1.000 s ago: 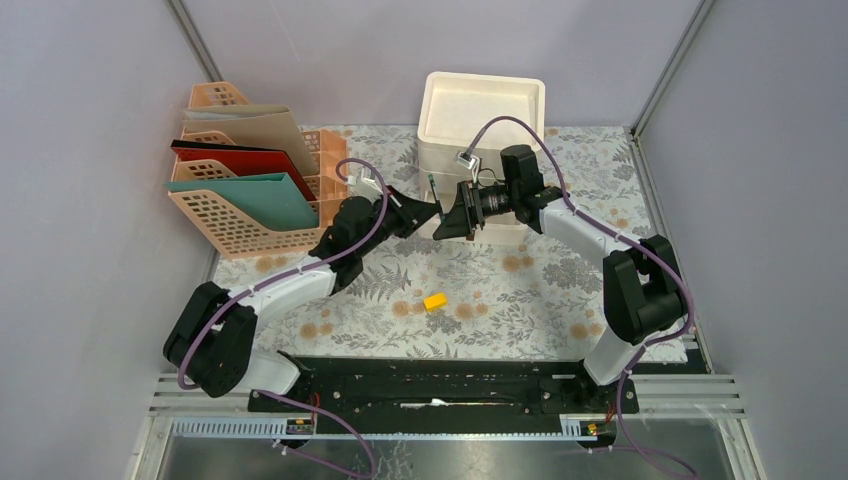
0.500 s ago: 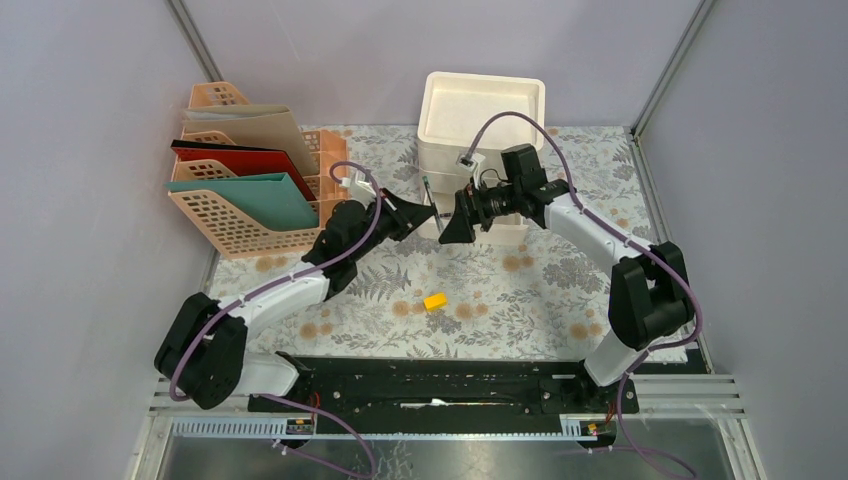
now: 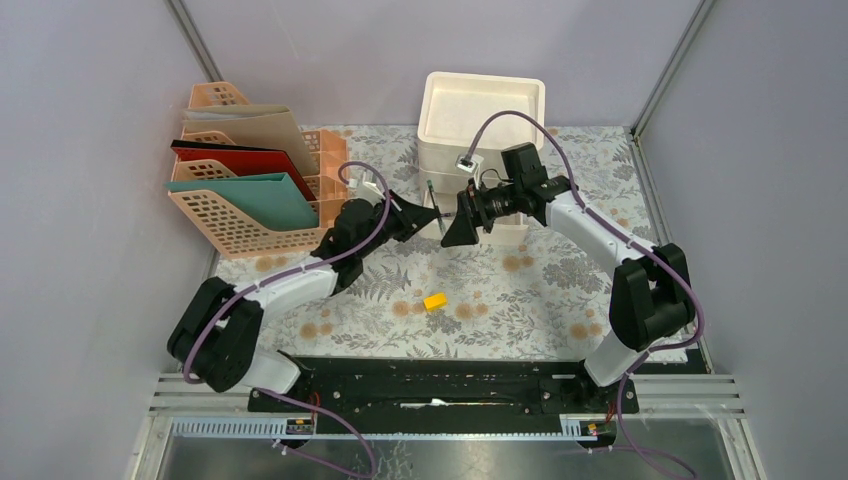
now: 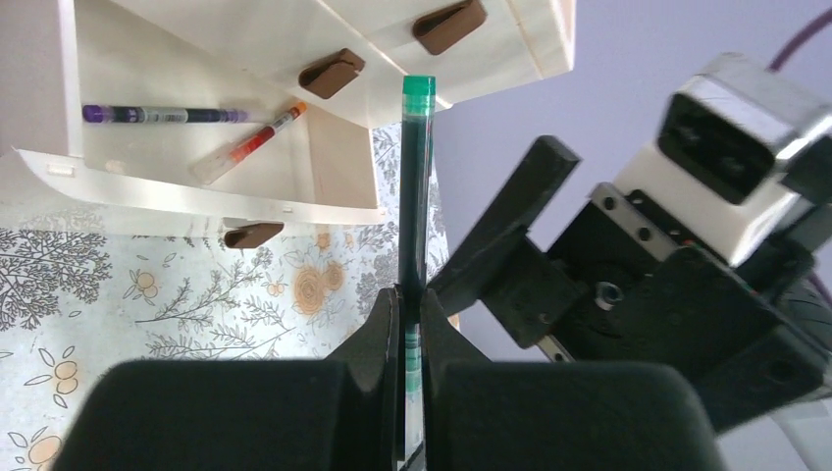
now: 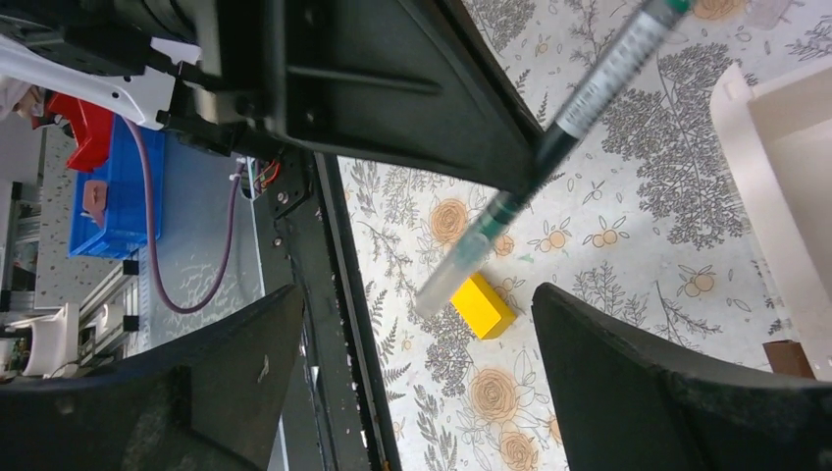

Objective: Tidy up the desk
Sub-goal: Pick up the stationery from the center of the board.

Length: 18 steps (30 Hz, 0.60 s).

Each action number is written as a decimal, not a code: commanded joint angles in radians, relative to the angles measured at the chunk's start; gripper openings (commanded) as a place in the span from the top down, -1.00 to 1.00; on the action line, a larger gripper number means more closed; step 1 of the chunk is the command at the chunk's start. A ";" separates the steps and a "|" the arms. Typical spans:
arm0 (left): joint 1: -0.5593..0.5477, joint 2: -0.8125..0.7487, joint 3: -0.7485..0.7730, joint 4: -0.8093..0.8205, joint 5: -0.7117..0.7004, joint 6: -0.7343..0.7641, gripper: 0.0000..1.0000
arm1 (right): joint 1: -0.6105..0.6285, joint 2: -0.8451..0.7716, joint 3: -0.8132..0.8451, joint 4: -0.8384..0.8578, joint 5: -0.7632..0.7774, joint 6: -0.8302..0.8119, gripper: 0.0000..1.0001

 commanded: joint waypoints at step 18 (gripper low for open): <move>-0.026 0.280 0.242 -0.169 -0.318 -0.386 1.00 | -0.114 -0.131 0.086 -0.122 0.225 -0.131 -0.99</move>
